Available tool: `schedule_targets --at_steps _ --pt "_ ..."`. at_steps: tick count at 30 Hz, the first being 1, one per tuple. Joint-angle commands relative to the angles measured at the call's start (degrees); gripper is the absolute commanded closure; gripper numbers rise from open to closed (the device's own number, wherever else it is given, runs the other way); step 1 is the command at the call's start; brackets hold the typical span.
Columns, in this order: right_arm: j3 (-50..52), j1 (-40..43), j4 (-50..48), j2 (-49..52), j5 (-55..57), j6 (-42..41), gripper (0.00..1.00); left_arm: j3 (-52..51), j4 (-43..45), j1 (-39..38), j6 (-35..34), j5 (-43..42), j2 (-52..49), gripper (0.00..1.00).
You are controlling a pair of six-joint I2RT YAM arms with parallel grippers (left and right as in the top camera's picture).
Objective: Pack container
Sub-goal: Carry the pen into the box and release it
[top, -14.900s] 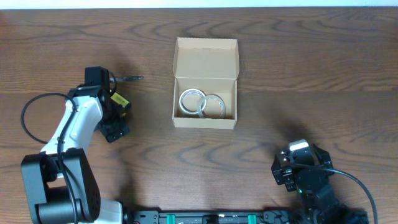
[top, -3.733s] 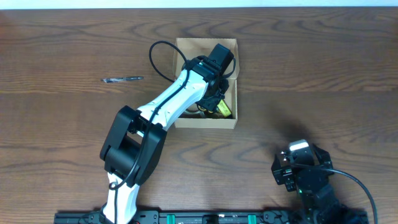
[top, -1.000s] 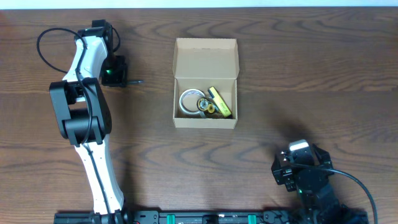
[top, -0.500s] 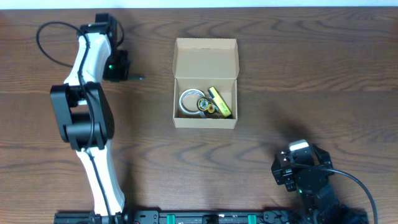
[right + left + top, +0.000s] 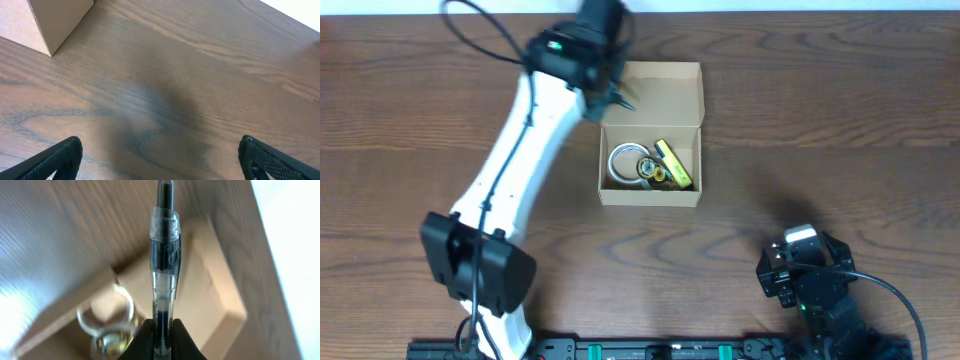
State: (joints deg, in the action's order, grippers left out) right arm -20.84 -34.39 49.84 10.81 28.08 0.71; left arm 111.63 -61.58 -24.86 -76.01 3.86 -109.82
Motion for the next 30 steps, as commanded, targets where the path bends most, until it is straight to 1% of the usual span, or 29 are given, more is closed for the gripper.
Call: schedule_targets --at_steps 1,6,13,15,20,23,30 --pt "0.1 0.3 -0.1 -0.4 0.5 0.7 0.01 0.4 -1.2 -4.1 1.0 0.3 0.2 0.91" --pt "0.1 0.3 -0.1 -0.3 0.5 0.6 0.01 -1.5 -3.1 -6.7 0.9 -2.1 0.0 0.91" --pt "0.1 0.3 -0.1 -0.3 0.5 0.7 0.01 -8.6 -2.7 -8.8 -4.4 -4.9 0.0 0.94" --pt "0.1 0.3 -0.1 -0.3 0.5 0.6 0.01 -11.7 -0.8 -9.6 -6.3 -5.5 0.0 0.94" --pt "0.1 0.3 -0.1 -0.3 0.5 0.7 0.01 -17.9 7.7 -9.9 -6.9 -8.4 0.0 0.94" --pt "0.1 0.3 -0.1 -0.4 0.5 0.7 0.01 -21.3 11.6 -10.0 -9.2 -9.5 0.0 0.94" --pt "0.1 0.3 -0.1 -0.4 0.5 0.7 0.01 -25.1 12.4 -9.8 -12.7 -9.4 -0.3 0.91"
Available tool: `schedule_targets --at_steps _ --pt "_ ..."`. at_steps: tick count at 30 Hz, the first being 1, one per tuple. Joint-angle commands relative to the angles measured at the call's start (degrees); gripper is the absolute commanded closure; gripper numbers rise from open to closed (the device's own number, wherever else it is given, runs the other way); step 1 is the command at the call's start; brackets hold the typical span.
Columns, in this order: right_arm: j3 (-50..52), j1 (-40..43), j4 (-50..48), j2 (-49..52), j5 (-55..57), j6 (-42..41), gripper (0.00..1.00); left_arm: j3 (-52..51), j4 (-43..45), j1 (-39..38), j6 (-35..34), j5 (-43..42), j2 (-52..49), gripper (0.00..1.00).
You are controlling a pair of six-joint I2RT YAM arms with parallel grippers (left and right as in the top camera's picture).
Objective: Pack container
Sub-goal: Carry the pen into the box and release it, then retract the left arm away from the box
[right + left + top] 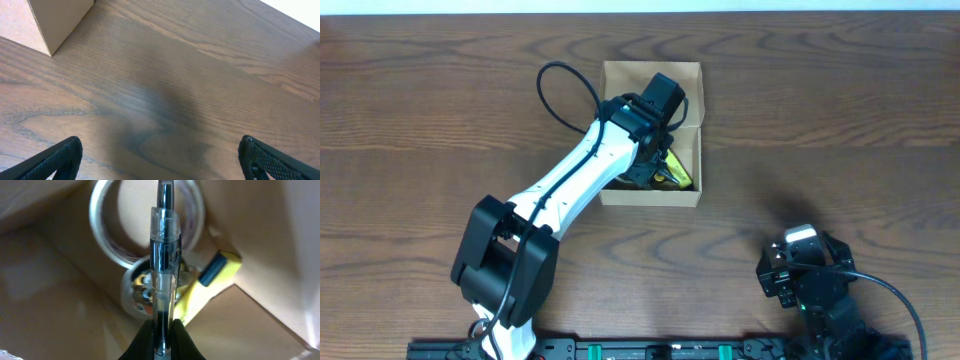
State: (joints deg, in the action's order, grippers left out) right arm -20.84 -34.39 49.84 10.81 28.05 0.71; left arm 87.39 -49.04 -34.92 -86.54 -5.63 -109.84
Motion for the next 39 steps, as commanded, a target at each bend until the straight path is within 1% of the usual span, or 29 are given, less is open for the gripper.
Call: schedule_targets --at_steps 1,9,12,23,28,29,30,31,32,35,36,39 --pt "0.1 0.3 -0.1 -0.4 0.6 0.6 0.01 -1.1 -0.1 0.4 -2.3 0.0 -0.6 0.90" --pt "0.1 0.3 -0.1 -0.3 0.6 0.6 0.01 -1.1 0.0 0.5 -3.0 -1.1 -3.7 0.81" --pt "0.1 0.3 -0.1 -0.4 0.6 0.6 0.01 -1.1 0.1 0.6 -3.7 -1.4 -3.8 0.76" --pt "0.1 0.3 -0.1 -0.4 0.6 0.7 0.01 0.5 0.9 0.9 -3.7 0.4 -2.6 0.71" --pt "0.1 0.3 -0.1 -0.4 0.6 0.6 0.01 4.5 0.7 1.2 -3.4 3.8 0.7 0.58" --pt "0.1 0.3 -0.1 -0.4 0.6 0.7 0.01 5.3 0.6 1.3 -3.2 4.2 1.7 0.49" --pt "0.1 0.3 -0.1 -0.3 0.6 0.7 0.01 6.1 0.2 1.7 -3.1 4.6 3.1 0.32" --pt "0.1 0.3 -0.1 -0.3 0.6 0.6 0.01 6.5 0.0 2.1 -2.3 5.5 4.9 0.11" --pt "0.1 0.3 -0.1 -0.4 0.6 0.6 0.01 6.5 -0.1 2.6 -1.5 6.4 6.6 0.05" --pt "0.1 0.3 -0.1 -0.3 0.6 0.6 0.01 6.5 -2.1 4.7 0.5 10.8 12.1 0.05" --pt "0.1 0.3 -0.1 -0.4 0.6 0.6 0.01 6.5 -4.2 6.2 1.6 13.5 15.1 0.05" --pt "0.1 0.3 -0.1 -0.4 0.6 0.7 0.01 6.5 -9.8 10.1 7.0 19.6 21.1 0.05"
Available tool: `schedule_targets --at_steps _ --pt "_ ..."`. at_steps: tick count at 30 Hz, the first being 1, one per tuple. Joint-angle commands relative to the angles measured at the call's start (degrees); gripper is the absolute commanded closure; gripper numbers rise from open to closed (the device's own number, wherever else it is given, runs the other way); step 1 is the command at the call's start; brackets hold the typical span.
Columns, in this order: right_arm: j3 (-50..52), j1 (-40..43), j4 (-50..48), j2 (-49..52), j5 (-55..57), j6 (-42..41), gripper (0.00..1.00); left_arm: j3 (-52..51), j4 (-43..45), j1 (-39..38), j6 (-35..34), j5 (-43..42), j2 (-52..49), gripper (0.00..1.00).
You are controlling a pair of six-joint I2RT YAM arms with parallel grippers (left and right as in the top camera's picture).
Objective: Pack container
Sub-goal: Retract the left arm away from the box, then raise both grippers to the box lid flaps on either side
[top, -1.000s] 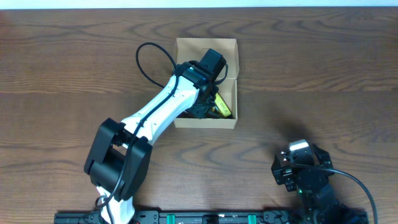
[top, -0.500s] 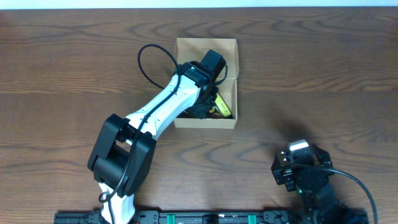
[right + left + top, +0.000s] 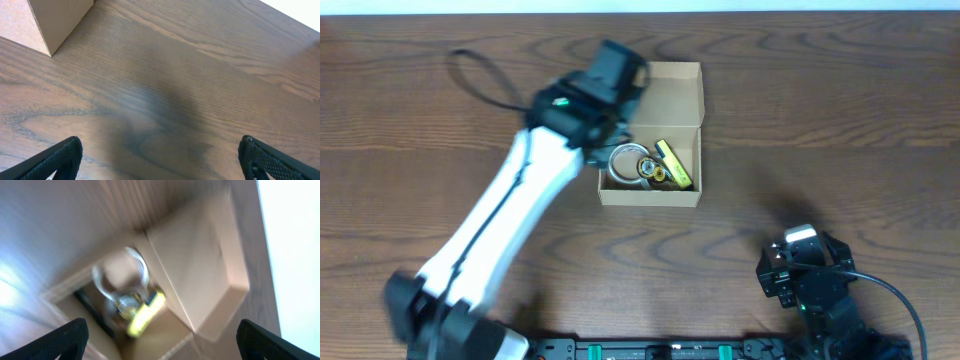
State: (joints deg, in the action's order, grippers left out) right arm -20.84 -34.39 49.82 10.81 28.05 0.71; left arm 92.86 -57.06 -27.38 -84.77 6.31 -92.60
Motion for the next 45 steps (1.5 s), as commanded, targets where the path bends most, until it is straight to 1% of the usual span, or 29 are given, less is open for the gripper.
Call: schedule_targets --at_steps 1,3,6,8,11,14,18,22,38,45 --pt "0.1 0.3 -0.1 -0.4 0.6 0.7 0.01 1.0 -3.9 4.7 10.3 9.8 6.3 0.05" --pt "0.1 0.3 -0.1 -0.4 0.6 0.7 0.01 0.9 -5.8 8.9 22.6 12.2 10.4 0.05" --pt "0.1 0.3 -0.1 -0.4 0.6 0.7 0.01 -1.5 -5.6 14.8 35.5 12.3 16.8 0.05" --pt "0.1 0.3 -0.1 -0.4 0.6 0.7 0.01 -5.6 -5.1 17.8 41.1 12.3 21.9 0.05" --pt "0.1 0.3 -0.1 -0.4 0.6 0.6 0.01 -11.9 -3.5 19.3 45.7 12.5 28.5 0.05" --pt "0.1 0.3 -0.1 -0.4 0.6 0.7 0.01 -17.2 -3.5 19.3 47.7 14.5 34.5 0.05" --pt "0.1 0.3 -0.1 -0.3 0.6 0.7 0.01 -19.1 -6.8 19.3 48.0 15.1 37.5 0.05" --pt "0.1 0.3 -0.1 -0.4 0.6 0.7 0.01 -19.1 -8.7 19.3 48.0 14.4 37.6 0.05" --pt "0.1 0.3 -0.1 -0.4 0.6 0.6 0.01 -19.1 -8.7 19.3 47.3 14.4 37.6 0.05" --pt "0.1 0.3 -6.2 -0.4 -0.2 0.6 0.01 -19.1 -8.0 19.3 47.3 14.4 37.6 0.05"
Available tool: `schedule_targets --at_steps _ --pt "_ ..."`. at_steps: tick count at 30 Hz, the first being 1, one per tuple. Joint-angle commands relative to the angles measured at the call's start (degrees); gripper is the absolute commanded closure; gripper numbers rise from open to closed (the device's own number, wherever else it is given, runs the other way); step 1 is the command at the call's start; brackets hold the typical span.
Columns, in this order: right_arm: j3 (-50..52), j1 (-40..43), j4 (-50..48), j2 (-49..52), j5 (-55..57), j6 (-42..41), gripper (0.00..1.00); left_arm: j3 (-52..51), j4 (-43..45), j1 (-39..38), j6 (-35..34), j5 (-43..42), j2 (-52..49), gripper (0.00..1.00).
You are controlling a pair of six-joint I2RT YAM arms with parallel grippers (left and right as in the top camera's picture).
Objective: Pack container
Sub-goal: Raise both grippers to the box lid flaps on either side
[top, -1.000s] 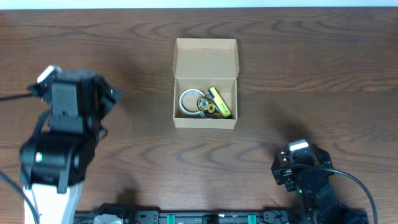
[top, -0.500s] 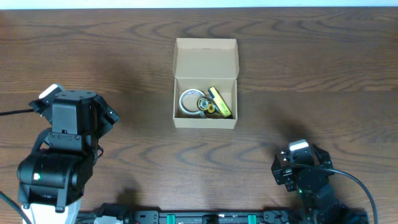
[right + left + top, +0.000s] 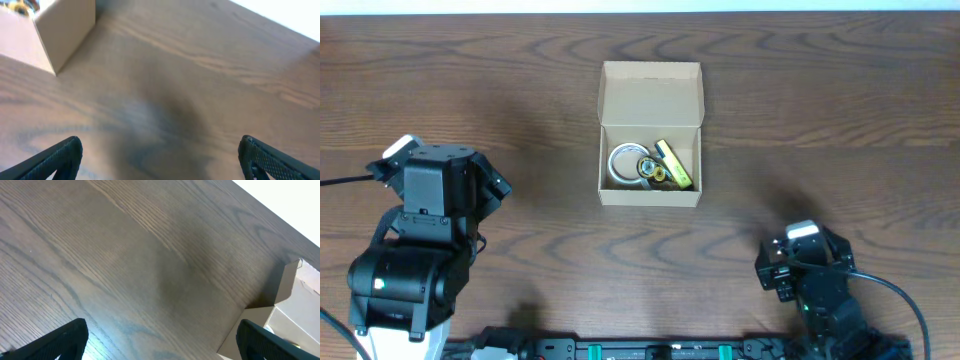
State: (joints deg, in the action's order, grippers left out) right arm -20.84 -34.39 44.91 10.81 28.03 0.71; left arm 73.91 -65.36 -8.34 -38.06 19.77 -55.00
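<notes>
An open cardboard box (image 3: 650, 195) stands mid-table, its lid (image 3: 652, 92) folded back on the far side. Inside lie a clear tape ring (image 3: 623, 160), a shiny metal piece (image 3: 648, 170) and a yellow marker (image 3: 674, 165). I cannot make out a pen in it from the overhead view. My left gripper (image 3: 480, 185) is at the left front, far from the box, open and empty (image 3: 160, 350). The box's corner (image 3: 280, 325) shows at the right of that wrist view. My right gripper (image 3: 803, 262) is at the right front, open and empty (image 3: 160, 165).
Dark wood table (image 3: 820, 110) all round the box. The box's corner (image 3: 60, 30) shows at the top left of the right wrist view. A rail with the arm bases (image 3: 650, 350) runs along the near edge.
My left arm has gone from above the box to the left front of the table, still open. The right wrist view has shifted a little and is blurred.
My left gripper held a pen above the box's lid. Then it held the pen low inside the box, over the tape ring. Then it was open above the box, a dark stick lying by the box's left wall. Now it is drawn back, empty.
</notes>
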Motion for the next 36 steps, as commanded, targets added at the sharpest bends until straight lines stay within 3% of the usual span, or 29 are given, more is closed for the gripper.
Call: schedule_targets --at_steps 1,8,19,25,28,29,30,32,33,35,36 --pt "0.1 0.3 -2.4 -0.4 -0.5 0.7 0.01 -0.2 0.3 0.3 0.5 0.9 0.0 0.05" --pt "-4.0 0.4 -6.5 5.2 -2.6 2.7 0.01 1.8 2.4 0.5 -0.5 -4.8 -3.5 0.04" --pt "-31.1 8.5 -7.0 38.2 -12.7 0.2 0.01 18.0 5.6 0.5 2.5 -9.0 -20.1 0.04" --pt "-34.7 8.6 -13.9 50.4 -13.7 0.7 0.01 18.1 9.2 0.4 -4.3 -9.7 -24.5 0.04" --pt "-34.7 8.7 -19.5 55.6 -13.0 0.7 0.18 18.1 9.4 0.4 -5.6 -13.3 -25.9 0.04" --pt "-34.7 8.9 -21.4 57.5 -12.5 0.6 0.27 18.1 10.4 0.4 -5.7 -13.2 -26.7 0.00" --pt "-34.8 9.4 -23.5 59.7 -12.3 0.4 0.36 18.1 12.0 0.5 -5.7 -13.2 -27.6 0.22" --pt "-34.8 11.1 -25.9 62.6 -10.1 -3.5 0.59 18.1 14.6 0.9 -5.7 -13.2 -29.6 0.48" --pt "-34.8 12.3 -26.8 63.8 -9.2 -6.4 0.76 18.1 15.7 1.1 -5.7 -13.2 -30.8 0.69" --pt "-34.8 14.0 -27.3 65.0 -9.0 -9.8 0.99 18.1 17.2 1.4 -5.7 -13.2 -32.6 0.86" --pt "-34.8 15.1 -27.4 65.4 -9.0 -12.1 0.99 18.1 18.0 1.5 -5.7 -13.2 -33.8 0.94"
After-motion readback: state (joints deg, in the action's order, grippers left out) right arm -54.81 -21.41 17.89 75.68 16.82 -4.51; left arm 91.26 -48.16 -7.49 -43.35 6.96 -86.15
